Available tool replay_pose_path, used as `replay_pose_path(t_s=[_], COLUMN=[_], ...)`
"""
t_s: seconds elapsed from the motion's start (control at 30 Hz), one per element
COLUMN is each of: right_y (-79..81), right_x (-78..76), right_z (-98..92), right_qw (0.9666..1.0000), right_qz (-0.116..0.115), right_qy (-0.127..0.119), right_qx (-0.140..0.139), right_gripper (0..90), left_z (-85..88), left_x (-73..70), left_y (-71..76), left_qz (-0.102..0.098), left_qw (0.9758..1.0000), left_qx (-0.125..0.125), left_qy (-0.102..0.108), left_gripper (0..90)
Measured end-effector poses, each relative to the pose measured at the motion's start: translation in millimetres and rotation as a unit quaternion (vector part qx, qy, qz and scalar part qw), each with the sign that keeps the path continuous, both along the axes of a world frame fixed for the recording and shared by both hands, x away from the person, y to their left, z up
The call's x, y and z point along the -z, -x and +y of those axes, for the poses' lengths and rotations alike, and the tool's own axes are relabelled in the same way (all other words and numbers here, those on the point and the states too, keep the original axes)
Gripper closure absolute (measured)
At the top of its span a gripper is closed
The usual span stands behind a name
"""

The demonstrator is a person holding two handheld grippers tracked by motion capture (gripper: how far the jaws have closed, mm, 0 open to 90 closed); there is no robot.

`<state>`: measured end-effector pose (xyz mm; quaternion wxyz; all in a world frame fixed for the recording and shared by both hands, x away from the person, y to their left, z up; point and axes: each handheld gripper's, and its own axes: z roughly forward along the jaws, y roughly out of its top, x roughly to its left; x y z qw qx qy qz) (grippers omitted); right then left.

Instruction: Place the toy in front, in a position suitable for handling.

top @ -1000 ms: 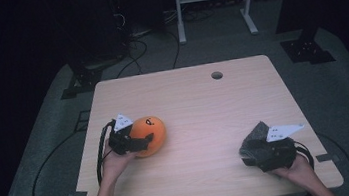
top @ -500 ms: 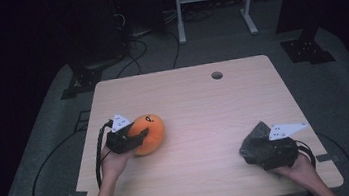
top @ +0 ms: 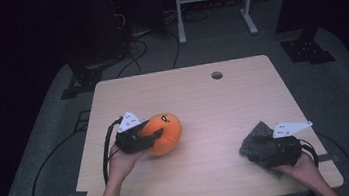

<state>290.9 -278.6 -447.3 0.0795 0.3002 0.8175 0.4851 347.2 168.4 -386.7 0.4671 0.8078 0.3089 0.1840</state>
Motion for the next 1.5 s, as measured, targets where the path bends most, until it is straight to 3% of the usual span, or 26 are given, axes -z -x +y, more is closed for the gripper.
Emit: replay_pose_path(t_s=[0.37,0.83,0.93,1.07,1.13,1.2,1.23,1.37,1.5], right_y=[0.8,-0.8,-2.1,-9.6,-12.1,-16.6,-20.4,-24.7,-28.7], right_x=[-3.0,-2.1,-0.9,4.4,4.8,6.1,8.5,13.4,21.0], right_z=[-6.9,-12.6,-14.4,-15.6,-15.5,-15.9,-17.4,-20.5,-21.1], right_qw=[0.9998,0.9994,0.999,0.9973,0.9969,0.9959,0.994,0.991,0.988], right_qz=[-0.009,-0.006,0.0,0.013,0.019,0.023,0.033,0.045,0.06], right_qy=[-0.001,0.014,0.022,0.049,0.052,0.058,0.066,0.077,0.095], right_qx=[0.017,0.03,0.039,0.053,0.057,0.065,0.081,0.1,0.106], right_gripper=[27.0,27.8,27.8,30.5,32.0,35.0,35.5,37.6,40.3], left_z=[-47.6,-84.1,-90.2,-95.6,-96.4,-95.7,-91.4,-81.8,-67.0], left_x=[3.9,10.9,17.6,29.4,30.7,28.1,24.8,21.1,23.3], left_y=[7.3,12.0,13.8,18.2,21.3,21.9,24.2,31.9,42.5], left_qz=[-0.001,-0.005,0.005,0.01,0.002,0.01,0.011,0.005,-0.002], left_qw=[0.9978,0.995,0.9934,0.991,0.9916,0.9918,0.9922,0.9931,0.9944], left_qx=[0.065,0.098,0.113,0.128,0.125,0.122,0.122,0.117,0.106], left_qy=[-0.008,-0.019,-0.022,-0.04,-0.034,-0.035,-0.023,-0.003,0.002], left_gripper=[44.0,42.9,42.4,37.1,33.5,22.1,14.6,9.4,8.2])
